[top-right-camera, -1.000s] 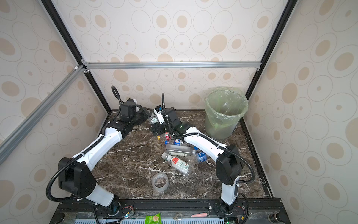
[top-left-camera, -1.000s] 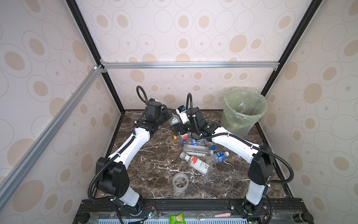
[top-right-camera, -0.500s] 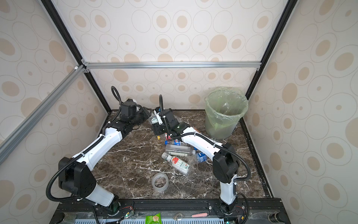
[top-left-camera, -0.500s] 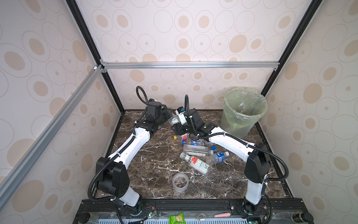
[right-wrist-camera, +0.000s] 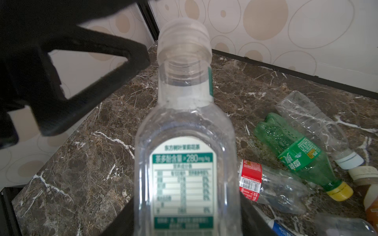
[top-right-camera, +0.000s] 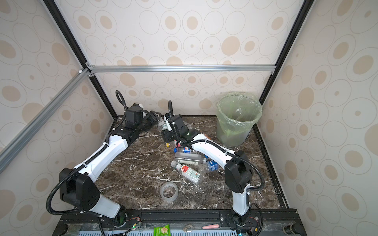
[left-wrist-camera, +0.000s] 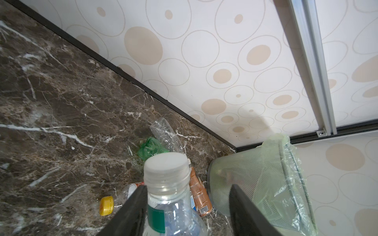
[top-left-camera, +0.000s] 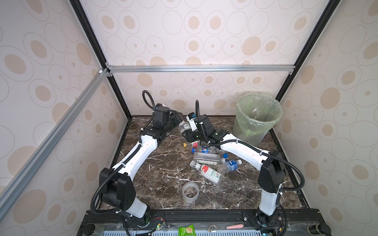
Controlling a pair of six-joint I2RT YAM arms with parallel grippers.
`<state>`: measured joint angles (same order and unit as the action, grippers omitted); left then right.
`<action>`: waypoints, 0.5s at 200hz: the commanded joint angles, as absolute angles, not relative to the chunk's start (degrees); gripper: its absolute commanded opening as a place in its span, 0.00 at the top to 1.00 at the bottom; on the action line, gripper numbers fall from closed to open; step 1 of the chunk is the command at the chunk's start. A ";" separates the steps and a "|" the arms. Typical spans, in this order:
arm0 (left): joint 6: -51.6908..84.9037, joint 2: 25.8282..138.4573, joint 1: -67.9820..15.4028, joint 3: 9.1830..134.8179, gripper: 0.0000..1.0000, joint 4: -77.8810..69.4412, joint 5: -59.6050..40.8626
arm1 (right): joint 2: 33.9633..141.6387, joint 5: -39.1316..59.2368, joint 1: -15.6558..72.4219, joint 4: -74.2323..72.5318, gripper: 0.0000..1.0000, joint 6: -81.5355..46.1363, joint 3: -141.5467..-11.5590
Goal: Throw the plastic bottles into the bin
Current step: 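Release the clear bottle into the bin with the right gripper while the left withdraws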
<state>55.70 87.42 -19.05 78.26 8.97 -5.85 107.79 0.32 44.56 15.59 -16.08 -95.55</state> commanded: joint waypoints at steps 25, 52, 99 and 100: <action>53.38 83.75 -17.95 81.38 0.01 10.42 -3.42 | 103.77 -0.13 43.11 15.75 0.57 -17.41 -92.13; 49.74 83.24 -17.88 82.50 0.01 9.15 -4.42 | 101.67 -0.25 41.16 16.29 0.58 -17.76 -90.67; 44.57 84.65 -17.84 86.03 0.01 5.15 -9.03 | 95.42 -3.43 36.53 19.16 0.60 -15.27 -90.67; 44.52 84.69 -17.84 86.04 0.01 4.95 -9.22 | 95.26 -3.52 36.37 19.25 0.60 -15.15 -90.68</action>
<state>48.93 85.01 -18.06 82.26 8.64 -6.46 100.77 -0.84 38.54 17.80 -16.84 -90.39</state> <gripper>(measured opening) 0.991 0.560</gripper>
